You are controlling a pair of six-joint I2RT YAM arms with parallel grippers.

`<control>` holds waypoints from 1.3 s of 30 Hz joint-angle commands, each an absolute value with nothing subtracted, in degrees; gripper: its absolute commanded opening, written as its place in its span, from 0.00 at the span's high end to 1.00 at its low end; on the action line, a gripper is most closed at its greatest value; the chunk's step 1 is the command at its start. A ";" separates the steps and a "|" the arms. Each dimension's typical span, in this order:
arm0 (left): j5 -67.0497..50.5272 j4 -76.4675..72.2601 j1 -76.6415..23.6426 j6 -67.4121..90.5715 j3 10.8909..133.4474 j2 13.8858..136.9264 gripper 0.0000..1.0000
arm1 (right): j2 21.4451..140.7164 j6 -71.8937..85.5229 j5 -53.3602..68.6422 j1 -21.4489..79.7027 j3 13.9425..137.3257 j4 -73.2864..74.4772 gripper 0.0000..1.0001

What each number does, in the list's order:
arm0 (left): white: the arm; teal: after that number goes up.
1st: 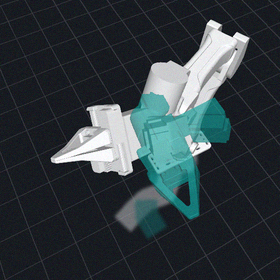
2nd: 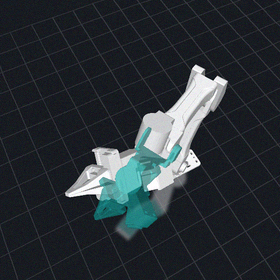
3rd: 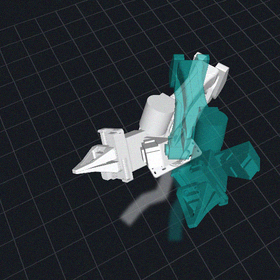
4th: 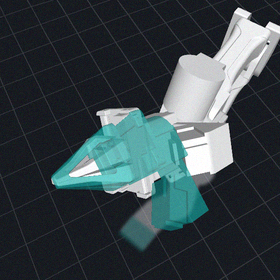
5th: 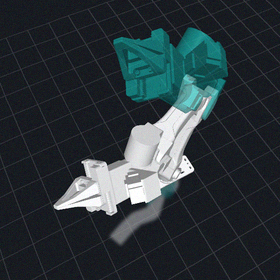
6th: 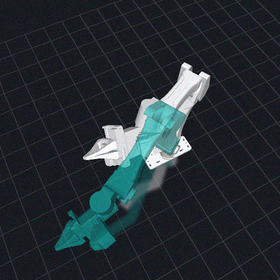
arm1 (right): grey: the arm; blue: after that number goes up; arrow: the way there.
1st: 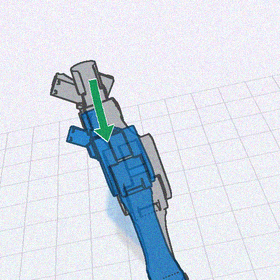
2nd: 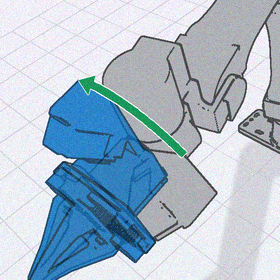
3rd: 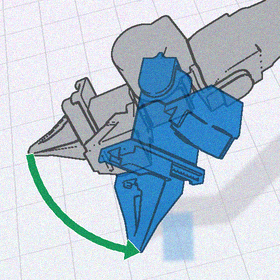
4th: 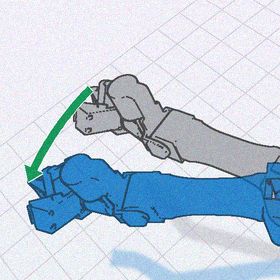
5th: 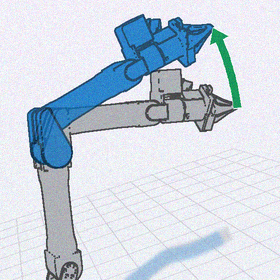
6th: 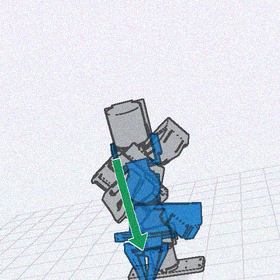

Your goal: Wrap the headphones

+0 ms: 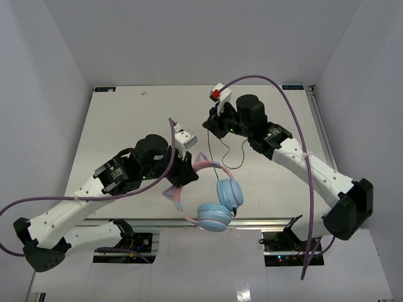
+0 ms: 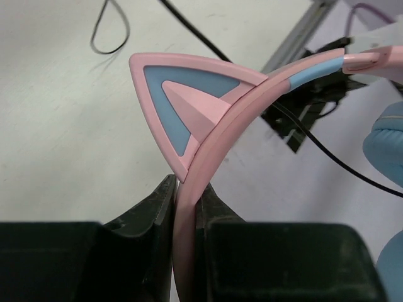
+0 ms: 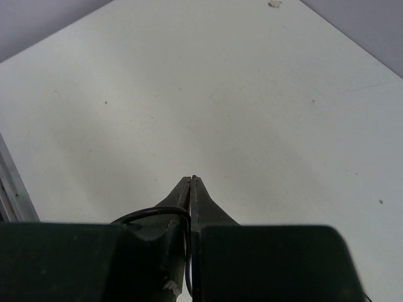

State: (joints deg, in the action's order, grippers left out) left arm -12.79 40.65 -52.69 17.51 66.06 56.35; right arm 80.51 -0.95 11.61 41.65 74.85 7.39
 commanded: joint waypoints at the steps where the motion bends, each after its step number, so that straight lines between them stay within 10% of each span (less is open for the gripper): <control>1: 1.35 46.30 -52.91 17.65 66.64 59.53 1.00 | 76.19 -5.09 9.17 41.17 78.77 13.86 0.92; 22: 35.82 57.15 -52.82 27.73 71.77 77.56 1.00 | 66.43 -1.55 19.15 46.47 68.31 14.87 0.92; 39: 42.14 57.75 -49.35 35.94 78.05 78.05 1.00 | 61.35 10.19 26.36 53.79 50.02 -4.06 0.92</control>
State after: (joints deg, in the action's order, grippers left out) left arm 38.79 60.03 -49.93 32.11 74.46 80.39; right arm 63.85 5.56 21.85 52.61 53.48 7.11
